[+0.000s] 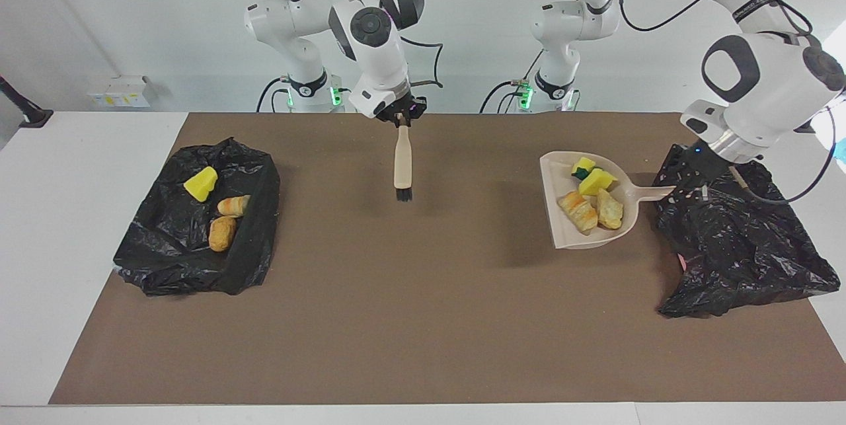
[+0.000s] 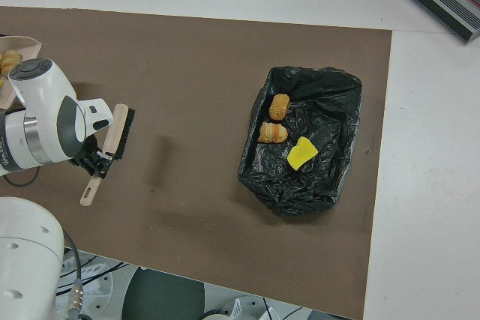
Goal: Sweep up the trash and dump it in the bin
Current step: 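Carry the loaded dustpan with the left gripper and tip it into the black bag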
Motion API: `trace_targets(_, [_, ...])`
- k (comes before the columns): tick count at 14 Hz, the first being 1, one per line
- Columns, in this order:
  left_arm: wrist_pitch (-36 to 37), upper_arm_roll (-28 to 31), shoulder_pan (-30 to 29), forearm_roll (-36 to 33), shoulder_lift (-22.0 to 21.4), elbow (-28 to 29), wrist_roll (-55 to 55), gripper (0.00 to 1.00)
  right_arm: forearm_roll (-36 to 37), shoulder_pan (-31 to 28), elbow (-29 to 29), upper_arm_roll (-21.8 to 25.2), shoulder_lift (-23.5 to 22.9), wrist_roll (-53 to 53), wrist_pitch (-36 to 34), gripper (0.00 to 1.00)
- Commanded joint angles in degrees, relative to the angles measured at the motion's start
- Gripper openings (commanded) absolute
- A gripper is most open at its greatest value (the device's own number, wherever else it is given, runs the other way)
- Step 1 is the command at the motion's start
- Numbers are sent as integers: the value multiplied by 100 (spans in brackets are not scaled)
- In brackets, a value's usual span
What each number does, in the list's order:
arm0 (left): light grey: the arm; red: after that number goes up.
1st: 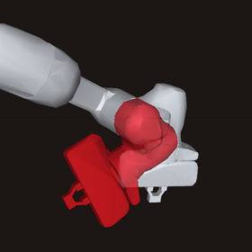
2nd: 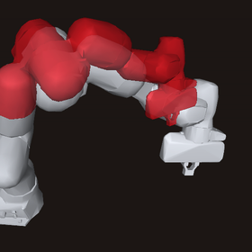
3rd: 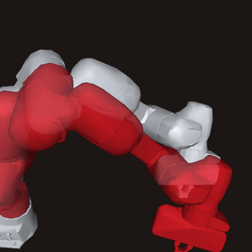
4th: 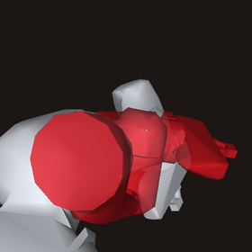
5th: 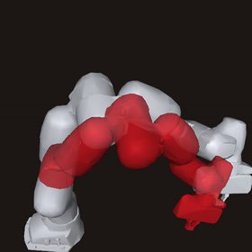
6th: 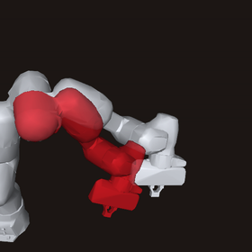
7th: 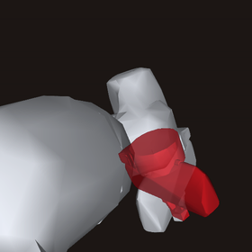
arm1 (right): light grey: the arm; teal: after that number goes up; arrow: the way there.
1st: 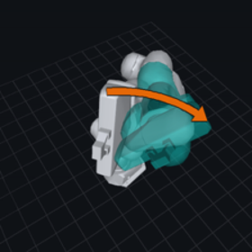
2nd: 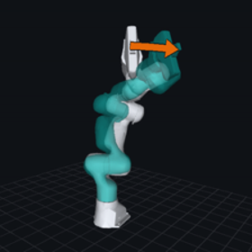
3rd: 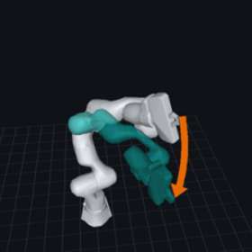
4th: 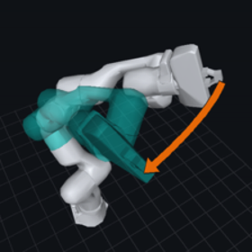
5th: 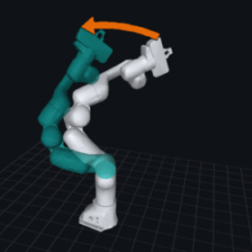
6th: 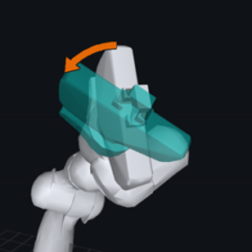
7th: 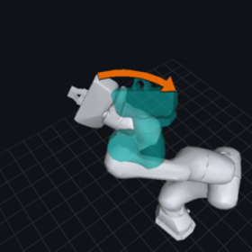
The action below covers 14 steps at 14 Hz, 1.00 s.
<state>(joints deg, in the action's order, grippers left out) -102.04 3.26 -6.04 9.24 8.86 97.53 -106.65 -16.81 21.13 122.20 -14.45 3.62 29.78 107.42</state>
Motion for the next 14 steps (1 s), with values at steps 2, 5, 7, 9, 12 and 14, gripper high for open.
trace_targets(2, [606,-45,-897,-281,555,-1041,-1267,0,-77,452,146,-5,-414,361,489,0])
trace_targets(5, [379,-19,-1486,-597,591,-1147,-1824,0,-77,734,594,-5,-520,520,1078,0])
trace_targets(7, [-50,-10,-1654,-913,617,-1201,-1754,0,-77,735,683,-5,-494,484,1053,0])
trace_targets(9, [-682,-1,-1733,-1308,652,-1166,-1509,0,-77,744,761,-5,-450,485,1018,0])
trace_targets(12, [-1387,-1,-1725,-2335,670,-1113,-868,0,-68,753,841,-5,-415,511,1026,0])
trace_targets(14, [-1388,-10,-1611,-3152,705,-1113,-219,0,-77,875,911,-5,-441,467,1088,0])
